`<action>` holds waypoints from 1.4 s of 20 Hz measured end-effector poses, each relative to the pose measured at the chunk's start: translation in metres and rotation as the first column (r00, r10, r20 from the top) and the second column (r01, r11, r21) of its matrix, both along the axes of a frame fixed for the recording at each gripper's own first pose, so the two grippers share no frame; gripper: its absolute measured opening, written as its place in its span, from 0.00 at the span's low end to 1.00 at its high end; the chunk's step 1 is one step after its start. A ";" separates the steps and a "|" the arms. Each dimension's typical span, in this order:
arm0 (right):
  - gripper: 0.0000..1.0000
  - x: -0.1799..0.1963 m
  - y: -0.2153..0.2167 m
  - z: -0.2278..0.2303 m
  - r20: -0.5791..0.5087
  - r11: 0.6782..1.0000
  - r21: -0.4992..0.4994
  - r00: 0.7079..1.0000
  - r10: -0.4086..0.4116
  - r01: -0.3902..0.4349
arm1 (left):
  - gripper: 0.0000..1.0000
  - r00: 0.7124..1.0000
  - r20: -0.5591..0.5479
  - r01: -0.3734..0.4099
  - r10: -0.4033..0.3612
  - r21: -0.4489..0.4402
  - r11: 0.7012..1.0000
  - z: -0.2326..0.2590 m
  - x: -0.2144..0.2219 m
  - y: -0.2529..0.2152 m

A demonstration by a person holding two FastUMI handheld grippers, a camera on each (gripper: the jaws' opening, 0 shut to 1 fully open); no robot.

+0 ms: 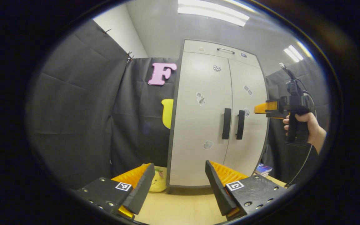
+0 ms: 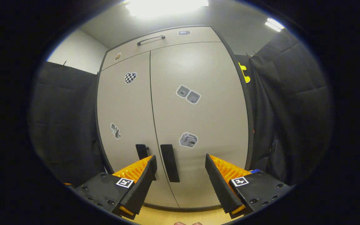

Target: Open the right door of the double-door shoe cabinet with the right hand, and open the left door with the left hand.

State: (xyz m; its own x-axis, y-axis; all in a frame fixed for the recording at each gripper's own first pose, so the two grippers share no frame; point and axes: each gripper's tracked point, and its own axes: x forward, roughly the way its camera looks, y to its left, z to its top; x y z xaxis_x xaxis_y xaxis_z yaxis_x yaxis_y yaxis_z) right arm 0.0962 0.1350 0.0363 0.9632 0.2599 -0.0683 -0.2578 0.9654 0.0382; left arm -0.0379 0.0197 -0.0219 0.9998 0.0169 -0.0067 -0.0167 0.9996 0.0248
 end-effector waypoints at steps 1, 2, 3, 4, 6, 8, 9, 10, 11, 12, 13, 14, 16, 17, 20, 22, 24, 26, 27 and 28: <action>0.97 0.007 0.005 -0.001 0.001 1.000 -0.004 1.000 0.001 -0.001 | 0.93 1.000 -0.001 -0.013 0.013 0.003 1.000 -0.002 -0.005 0.005; 0.97 0.015 0.009 -0.004 0.000 1.000 -0.012 1.000 0.003 -0.003 | 0.91 1.000 -0.007 -0.027 0.027 0.006 1.000 -0.005 -0.009 0.010; 0.97 0.021 0.014 -0.009 -0.006 1.000 -0.025 1.000 0.006 -0.006 | 0.93 0.999 -0.015 -0.040 0.040 0.008 0.999 -0.009 -0.012 0.014; 0.97 0.028 0.017 -0.013 -0.019 0.999 -0.038 1.000 0.005 -0.006 | 0.91 0.998 -0.024 -0.053 0.053 0.006 0.999 -0.013 -0.015 0.019; 0.92 0.039 0.025 -0.020 -0.036 0.999 -0.041 0.999 0.014 -0.015 | 0.91 0.996 -0.045 -0.078 0.077 -0.006 0.997 -0.022 -0.018 0.029; 0.97 0.051 0.029 -0.027 -0.043 0.999 -0.047 0.999 0.007 -0.009 | 0.93 0.992 -0.063 -0.110 0.108 -0.023 0.994 -0.031 -0.022 0.039; 0.97 0.056 0.029 -0.030 -0.045 0.999 -0.054 0.999 0.002 -0.004 | 0.93 0.991 -0.070 -0.119 0.117 -0.036 0.992 -0.034 -0.024 0.042; 0.97 0.061 0.030 -0.034 -0.053 0.998 -0.060 0.999 -0.004 0.001 | 0.93 0.989 -0.080 -0.125 0.121 -0.049 0.991 -0.037 -0.025 0.044; 0.97 0.064 0.031 -0.037 -0.054 0.998 -0.056 0.999 -0.006 0.003 | 0.93 0.987 -0.093 -0.135 0.129 -0.057 0.989 -0.042 -0.026 0.046; 0.98 0.069 0.032 -0.038 -0.055 0.999 -0.053 0.998 -0.011 0.008 | 0.93 0.985 -0.103 -0.144 0.137 -0.064 0.988 -0.045 -0.028 0.050; 0.98 0.073 0.033 -0.042 -0.062 0.998 -0.055 0.998 -0.014 0.011 | 0.93 0.984 -0.110 -0.150 0.141 -0.075 0.986 -0.048 -0.030 0.052; 0.97 0.075 0.033 -0.044 -0.065 0.998 -0.057 0.998 -0.017 0.013 | 0.93 0.984 -0.111 -0.149 0.138 -0.097 0.984 -0.048 -0.030 0.052; 0.94 0.083 0.036 -0.048 -0.066 0.998 -0.055 0.998 -0.018 0.015 | 0.93 0.989 -0.090 -0.133 0.119 -0.168 0.977 -0.042 -0.031 0.048; 0.94 0.085 0.040 -0.050 -0.069 0.999 -0.053 0.998 -0.012 0.008 | 0.93 0.990 -0.078 -0.131 0.117 -0.195 0.972 -0.038 -0.030 0.048; 0.59 0.089 0.047 -0.058 -0.098 0.998 -0.062 0.995 -0.005 -0.002 | 0.92 0.986 -0.080 -0.157 0.143 -0.210 0.965 -0.040 -0.029 0.054; 0.50 0.089 0.049 -0.056 -0.088 0.999 -0.037 0.996 -0.014 0.010 | 0.93 0.984 -0.092 -0.168 0.152 -0.200 0.965 -0.041 -0.029 0.054; 0.40 0.083 0.045 -0.051 -0.080 0.999 -0.033 0.996 -0.033 0.030 | 0.93 0.983 -0.091 -0.174 0.160 -0.190 0.966 -0.041 -0.030 0.056; 0.34 0.094 0.047 -0.057 -0.072 0.997 -0.060 0.996 -0.048 0.044 | 0.93 0.981 -0.092 -0.184 0.169 -0.187 0.965 -0.041 -0.031 0.057; 0.34 0.091 0.047 -0.057 -0.076 0.996 -0.082 0.996 -0.053 0.047 | 0.93 0.979 -0.093 -0.193 0.179 -0.187 0.963 -0.041 -0.033 0.059; 0.29 0.093 0.047 -0.057 -0.078 0.994 -0.099 0.996 -0.053 0.046 | 0.93 0.978 -0.096 -0.203 0.188 -0.186 0.961 -0.042 -0.034 0.060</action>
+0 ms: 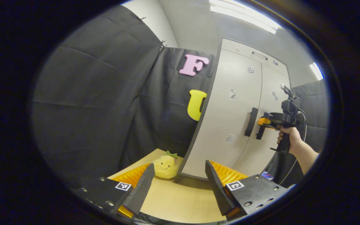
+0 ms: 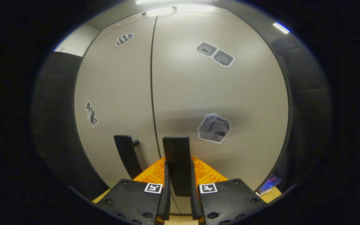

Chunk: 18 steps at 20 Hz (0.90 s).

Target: Open the right door of the double-door shoe cabinet with the right hand, and open the left door with the left hand.

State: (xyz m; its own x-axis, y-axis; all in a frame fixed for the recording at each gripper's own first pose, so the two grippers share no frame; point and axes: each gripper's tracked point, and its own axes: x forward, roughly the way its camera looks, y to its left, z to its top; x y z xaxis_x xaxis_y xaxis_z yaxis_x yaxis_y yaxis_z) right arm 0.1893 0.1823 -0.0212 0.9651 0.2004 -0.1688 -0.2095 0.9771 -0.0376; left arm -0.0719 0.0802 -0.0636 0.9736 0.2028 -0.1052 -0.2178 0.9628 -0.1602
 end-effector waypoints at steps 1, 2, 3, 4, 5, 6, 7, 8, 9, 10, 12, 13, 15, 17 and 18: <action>0.29 0.000 0.001 -0.002 -0.008 1.000 0.000 1.000 0.008 -0.008 | 0.93 1.000 -0.004 -0.005 0.005 0.000 1.000 -0.002 -0.001 0.001; 0.24 -0.002 0.001 0.000 -0.011 1.000 0.012 1.000 0.024 -0.024 | 0.94 1.000 -0.007 -0.009 0.009 -0.002 1.000 -0.003 -0.003 0.002; 0.20 -0.002 0.000 -0.002 -0.022 0.999 0.020 0.999 0.040 -0.040 | 0.93 1.000 -0.009 -0.011 0.010 -0.004 1.000 -0.004 -0.007 0.006; 0.13 -0.004 0.000 0.000 -0.039 0.998 0.009 0.997 0.063 -0.063 | 0.94 1.000 -0.008 -0.010 0.010 -0.004 1.000 -0.005 -0.009 0.008; 0.11 -0.005 -0.001 -0.001 -0.049 0.997 0.000 0.996 0.081 -0.081 | 0.93 1.000 -0.008 -0.008 0.008 -0.004 1.000 -0.006 -0.011 0.006; 0.08 -0.005 0.000 -0.002 -0.054 0.995 -0.009 0.994 0.095 -0.095 | 0.93 1.000 -0.011 -0.007 0.007 -0.003 1.000 -0.007 -0.012 0.006; 0.08 -0.006 0.000 -0.002 -0.049 0.994 -0.011 0.993 0.106 -0.106 | 0.93 1.000 -0.014 -0.002 0.002 -0.005 1.000 -0.008 -0.012 0.004; 0.08 -0.008 0.000 -0.002 -0.049 0.994 -0.010 0.993 0.112 -0.112 | 0.92 1.000 -0.014 0.005 -0.005 -0.008 1.000 -0.007 -0.011 0.000; 0.08 -0.011 -0.001 -0.002 -0.045 0.993 -0.007 0.992 0.116 -0.116 | 0.92 1.000 -0.014 0.013 -0.013 -0.009 1.000 -0.007 -0.011 -0.004; 0.08 -0.014 -0.002 -0.002 -0.040 0.993 -0.004 0.992 0.118 -0.118 | 0.94 1.000 -0.014 0.021 -0.021 -0.008 1.000 -0.007 -0.011 -0.008; 0.08 -0.021 -0.004 -0.002 -0.041 0.992 -0.006 0.991 0.125 -0.125 | 0.94 0.999 -0.014 0.038 -0.038 0.008 0.999 -0.006 -0.011 -0.016; 0.08 -0.025 -0.006 -0.002 -0.047 0.991 -0.015 0.990 0.132 -0.132 | 0.94 0.999 -0.012 0.043 -0.043 0.023 0.999 -0.004 -0.013 -0.019; 0.08 -0.029 -0.007 -0.001 -0.052 0.990 -0.013 0.988 0.143 -0.144 | 0.92 0.998 -0.009 0.057 -0.056 0.049 0.997 -0.001 -0.014 -0.025; 0.06 -0.039 -0.010 -0.001 -0.050 0.988 0.001 0.986 0.156 -0.156 | 0.93 0.997 -0.008 0.072 -0.072 0.066 0.995 0.001 -0.015 -0.032; 0.08 -0.046 -0.013 0.000 -0.048 0.987 0.006 0.986 0.160 -0.160 | 0.91 0.997 -0.008 0.080 -0.079 0.071 0.994 0.004 -0.015 -0.035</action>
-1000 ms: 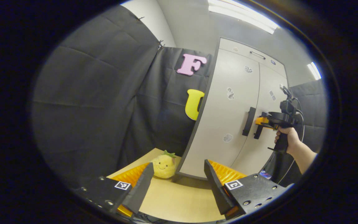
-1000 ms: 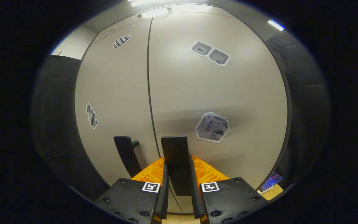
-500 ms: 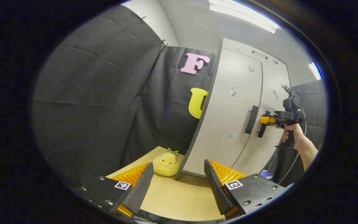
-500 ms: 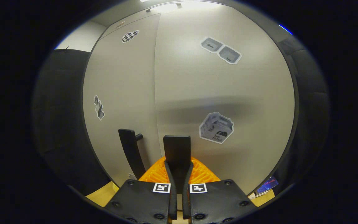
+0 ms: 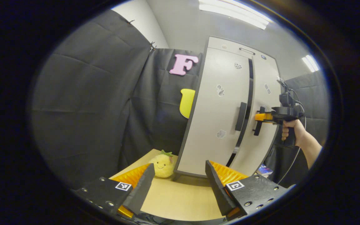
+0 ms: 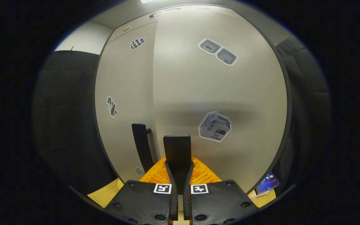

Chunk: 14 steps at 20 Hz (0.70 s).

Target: Open the right door of the double-door shoe cabinet with the right hand, and open the left door with the left hand.

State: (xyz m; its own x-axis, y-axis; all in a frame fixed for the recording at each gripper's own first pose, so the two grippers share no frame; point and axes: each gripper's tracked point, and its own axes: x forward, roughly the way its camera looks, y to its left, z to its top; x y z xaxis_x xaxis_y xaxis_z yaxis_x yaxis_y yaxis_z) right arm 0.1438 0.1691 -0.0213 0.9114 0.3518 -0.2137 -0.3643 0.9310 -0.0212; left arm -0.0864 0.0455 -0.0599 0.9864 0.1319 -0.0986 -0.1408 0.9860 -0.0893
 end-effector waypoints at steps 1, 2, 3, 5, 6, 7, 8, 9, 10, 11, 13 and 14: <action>0.08 -0.007 -0.005 0.001 0.004 1.000 0.006 1.000 0.001 -0.001 | 0.91 1.000 0.002 0.008 -0.008 0.005 1.000 0.000 0.002 -0.004; 0.06 -0.014 -0.010 0.002 0.009 1.000 0.013 1.000 0.000 0.000 | 0.91 1.000 0.003 0.017 -0.017 0.009 1.000 0.001 0.003 -0.008; 0.06 -0.021 -0.014 0.003 0.011 1.000 0.022 1.000 -0.001 0.001 | 0.91 1.000 0.006 0.030 -0.030 0.013 0.999 0.003 0.005 -0.013; 0.08 -0.034 -0.024 0.004 0.015 0.999 0.041 1.000 -0.005 0.005 | 0.91 0.999 0.010 0.053 -0.054 0.027 0.998 0.005 0.007 -0.022; 0.08 -0.039 -0.029 0.005 0.016 0.999 0.044 1.000 -0.005 0.004 | 0.91 0.998 0.011 0.065 -0.065 0.032 0.997 0.007 0.008 -0.028; 0.08 -0.044 -0.032 0.006 0.018 0.999 0.046 1.000 -0.006 0.005 | 0.91 0.997 0.011 0.079 -0.080 0.037 0.996 0.007 0.010 -0.033; 0.08 -0.049 -0.036 0.006 0.020 0.999 0.045 1.000 -0.006 0.005 | 0.91 0.995 0.010 0.095 -0.096 0.040 0.995 0.008 0.012 -0.039; 0.08 -0.053 -0.040 0.007 0.022 0.999 0.046 1.000 -0.007 0.006 | 0.93 0.994 0.007 0.107 -0.108 0.040 0.993 0.006 0.014 -0.042; 0.08 -0.057 -0.044 0.008 0.022 0.999 0.044 1.000 -0.009 0.008 | 0.91 0.993 0.005 0.114 -0.114 0.042 0.993 0.006 0.016 -0.044; 0.06 -0.061 -0.048 0.007 0.025 0.999 0.037 1.000 -0.010 0.009 | 0.92 0.993 0.004 0.120 -0.121 0.043 0.992 0.004 0.017 -0.044; 0.06 -0.070 -0.058 0.009 0.031 0.999 0.035 0.999 -0.021 0.020 | 0.91 0.991 0.000 0.134 -0.134 0.042 0.990 0.003 0.018 -0.048; 0.08 -0.074 -0.064 0.011 0.035 0.999 0.040 0.999 -0.027 0.026 | 0.91 0.990 -0.001 0.140 -0.140 0.042 0.989 0.003 0.019 -0.048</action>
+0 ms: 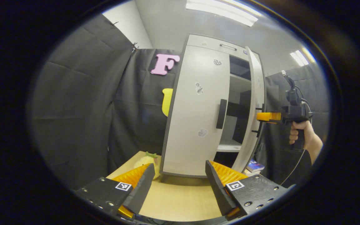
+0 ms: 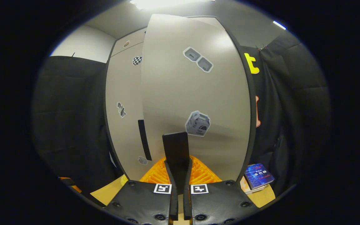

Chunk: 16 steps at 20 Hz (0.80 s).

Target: Open the right door of the double-door shoe cabinet with the right hand, and open the left door with the left hand.

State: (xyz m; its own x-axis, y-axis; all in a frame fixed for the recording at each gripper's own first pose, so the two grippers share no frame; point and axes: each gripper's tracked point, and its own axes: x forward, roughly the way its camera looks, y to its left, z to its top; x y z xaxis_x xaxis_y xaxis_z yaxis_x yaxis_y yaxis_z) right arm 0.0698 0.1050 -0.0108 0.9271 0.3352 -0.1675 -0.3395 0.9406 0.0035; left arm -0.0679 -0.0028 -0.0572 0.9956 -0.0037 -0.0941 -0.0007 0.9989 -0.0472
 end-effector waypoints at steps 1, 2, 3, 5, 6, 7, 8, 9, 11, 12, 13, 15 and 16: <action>0.06 -0.005 -0.007 0.001 0.001 1.000 0.010 1.000 -0.006 0.006 | 0.91 1.000 -0.001 0.007 -0.007 0.000 1.000 -0.001 0.001 -0.001; 0.06 -0.010 -0.013 0.002 0.002 1.000 0.019 1.000 -0.012 0.012 | 0.93 1.000 -0.006 0.014 -0.014 0.000 1.000 -0.003 0.002 -0.003; 0.06 -0.014 -0.019 0.003 0.005 1.000 0.025 1.000 -0.017 0.017 | 0.93 1.000 -0.014 0.017 -0.017 0.000 1.000 -0.006 0.003 -0.005; 0.08 -0.025 -0.036 0.005 0.001 0.999 0.028 1.000 -0.030 0.030 | 0.93 0.999 -0.028 0.024 -0.025 -0.012 1.000 -0.011 0.005 -0.009; 0.08 -0.029 -0.043 0.006 -0.008 0.999 0.037 0.999 -0.039 0.040 | 0.92 0.999 -0.032 0.031 -0.031 -0.019 0.999 -0.012 0.006 -0.011; 0.08 -0.032 -0.049 0.007 -0.014 0.998 0.049 0.999 -0.049 0.050 | 0.92 0.999 -0.036 0.034 -0.035 -0.023 0.999 -0.014 0.008 -0.012; 0.08 -0.035 -0.055 0.008 -0.017 0.996 0.060 0.998 -0.060 0.061 | 0.92 0.999 -0.037 0.034 -0.035 -0.024 0.999 -0.014 0.010 -0.013; 0.08 -0.036 -0.061 0.008 -0.017 0.995 0.065 0.997 -0.070 0.071 | 0.91 0.998 -0.039 0.040 -0.041 -0.027 0.999 -0.015 0.012 -0.015; 0.08 -0.042 -0.070 0.009 -0.019 0.994 0.066 0.996 -0.089 0.090 | 0.91 0.998 -0.041 0.052 -0.054 -0.031 0.998 -0.014 0.017 -0.024; 0.08 -0.042 -0.074 0.010 -0.022 0.993 0.064 0.995 -0.095 0.096 | 0.91 0.997 -0.044 0.061 -0.062 -0.032 0.998 -0.014 0.022 -0.027; 0.08 -0.043 -0.078 0.011 -0.025 0.993 0.064 0.995 -0.100 0.102 | 0.91 0.996 -0.047 0.071 -0.072 -0.034 0.997 -0.016 0.024 -0.030; 0.08 -0.045 -0.084 0.012 -0.027 0.991 0.075 0.993 -0.112 0.114 | 0.92 0.995 -0.046 0.091 -0.093 -0.035 0.995 -0.016 0.027 -0.038; 0.08 -0.045 -0.086 0.012 -0.023 0.989 0.086 0.993 -0.119 0.120 | 0.92 0.994 -0.045 0.100 -0.101 -0.032 0.995 -0.015 0.029 -0.040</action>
